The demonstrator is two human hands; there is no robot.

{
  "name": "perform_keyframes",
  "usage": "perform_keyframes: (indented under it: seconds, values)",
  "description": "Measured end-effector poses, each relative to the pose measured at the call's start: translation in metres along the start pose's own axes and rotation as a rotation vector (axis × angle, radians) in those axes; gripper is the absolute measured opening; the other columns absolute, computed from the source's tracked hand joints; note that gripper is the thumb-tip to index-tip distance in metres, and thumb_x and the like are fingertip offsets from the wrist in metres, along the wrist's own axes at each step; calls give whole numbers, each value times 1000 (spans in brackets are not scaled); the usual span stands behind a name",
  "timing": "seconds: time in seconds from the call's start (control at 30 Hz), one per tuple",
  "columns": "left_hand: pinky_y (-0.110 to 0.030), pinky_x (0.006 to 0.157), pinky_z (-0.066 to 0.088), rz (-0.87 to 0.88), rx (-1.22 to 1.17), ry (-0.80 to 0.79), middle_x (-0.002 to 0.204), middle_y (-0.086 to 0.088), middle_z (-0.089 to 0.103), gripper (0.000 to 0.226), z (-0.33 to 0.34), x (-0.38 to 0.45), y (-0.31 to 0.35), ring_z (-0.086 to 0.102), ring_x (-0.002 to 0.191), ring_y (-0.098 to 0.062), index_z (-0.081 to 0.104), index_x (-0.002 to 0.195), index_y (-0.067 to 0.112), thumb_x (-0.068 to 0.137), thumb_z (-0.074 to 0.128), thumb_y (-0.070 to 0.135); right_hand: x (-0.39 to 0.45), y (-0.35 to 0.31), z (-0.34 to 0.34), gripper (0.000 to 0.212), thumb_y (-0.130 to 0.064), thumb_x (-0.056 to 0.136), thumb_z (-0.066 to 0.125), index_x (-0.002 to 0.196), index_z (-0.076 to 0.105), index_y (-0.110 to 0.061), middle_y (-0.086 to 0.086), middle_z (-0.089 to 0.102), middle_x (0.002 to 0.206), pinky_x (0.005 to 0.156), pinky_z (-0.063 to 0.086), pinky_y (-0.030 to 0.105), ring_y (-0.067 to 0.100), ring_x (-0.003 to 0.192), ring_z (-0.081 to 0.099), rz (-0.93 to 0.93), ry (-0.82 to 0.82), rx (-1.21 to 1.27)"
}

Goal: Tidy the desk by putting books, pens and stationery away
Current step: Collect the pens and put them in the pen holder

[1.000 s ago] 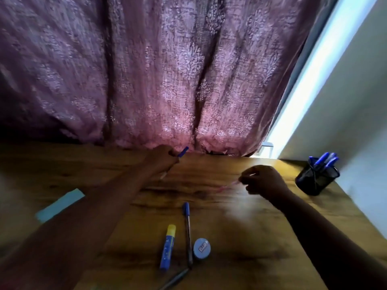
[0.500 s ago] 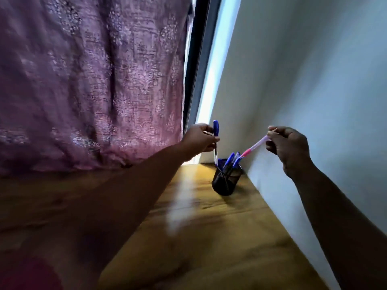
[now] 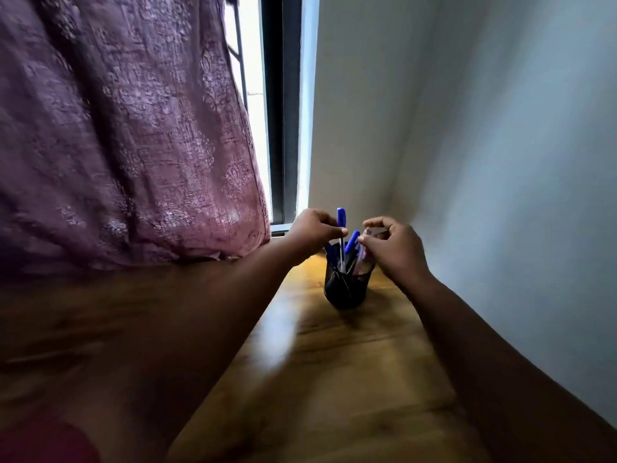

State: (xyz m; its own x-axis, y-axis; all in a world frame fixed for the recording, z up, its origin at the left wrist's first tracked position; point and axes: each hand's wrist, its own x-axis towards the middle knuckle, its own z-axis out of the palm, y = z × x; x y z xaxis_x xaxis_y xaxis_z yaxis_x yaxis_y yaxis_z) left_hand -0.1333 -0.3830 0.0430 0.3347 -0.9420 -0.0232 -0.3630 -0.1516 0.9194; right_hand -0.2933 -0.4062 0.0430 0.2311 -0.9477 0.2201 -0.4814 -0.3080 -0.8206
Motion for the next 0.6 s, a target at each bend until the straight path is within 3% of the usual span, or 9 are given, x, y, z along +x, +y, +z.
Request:
perform_keyframes:
  seconds: [0.1, 0.23, 0.37, 0.43, 0.5, 0.6]
  values:
    - [-21, 47, 43, -44, 59, -23, 62, -2, 62, 13, 2, 2, -7, 54, 53, -13, 68, 76, 10, 75, 80, 16, -4, 8, 7, 12, -25, 78, 69, 89, 68, -29, -8, 66, 78, 71, 49, 26, 14, 81, 64, -1, -24, -81]
    - [-12, 32, 27, -118, 194, -83, 57, 2, 56, 20, 7, -1, -13, 38, 39, -7, 72, 87, 11, 74, 81, 24, -5, 21, 14, 28, -30, 82, 66, 109, 69, -26, -1, 71, 102, 80, 48, 28, 19, 95, 64, -26, -35, -163]
    - [-11, 36, 29, -94, 155, -45, 61, 2, 59, 28, 4, -9, -19, 40, 33, -1, 73, 95, 9, 74, 81, 26, -3, 27, 14, 48, -37, 83, 64, 129, 57, -29, 8, 64, 111, 85, 45, 31, 26, 103, 59, -30, -13, -254]
    - [-15, 46, 40, -60, 27, -13, 69, 3, 61, 33, -10, -21, -17, 52, 50, -2, 68, 105, 3, 77, 78, 17, -8, 16, 13, 51, -36, 83, 64, 132, 54, -27, 10, 59, 112, 89, 45, 34, 27, 104, 57, -62, 42, -272]
    - [-15, 55, 45, -22, -35, 3, 79, -2, 64, 37, -36, -42, -15, 57, 65, -8, 65, 110, 2, 77, 77, 12, -19, -4, 16, 45, -32, 83, 64, 127, 58, -26, 6, 60, 110, 87, 47, 35, 25, 101, 58, -130, 60, -241]
    - [-9, 49, 41, 26, 44, -32, 78, -4, 65, 32, -87, -85, -22, 56, 55, 2, 67, 106, 1, 78, 76, 11, -42, -41, 29, 30, -28, 82, 67, 112, 66, -25, -2, 67, 97, 81, 49, 32, 17, 85, 61, -201, -14, -101]
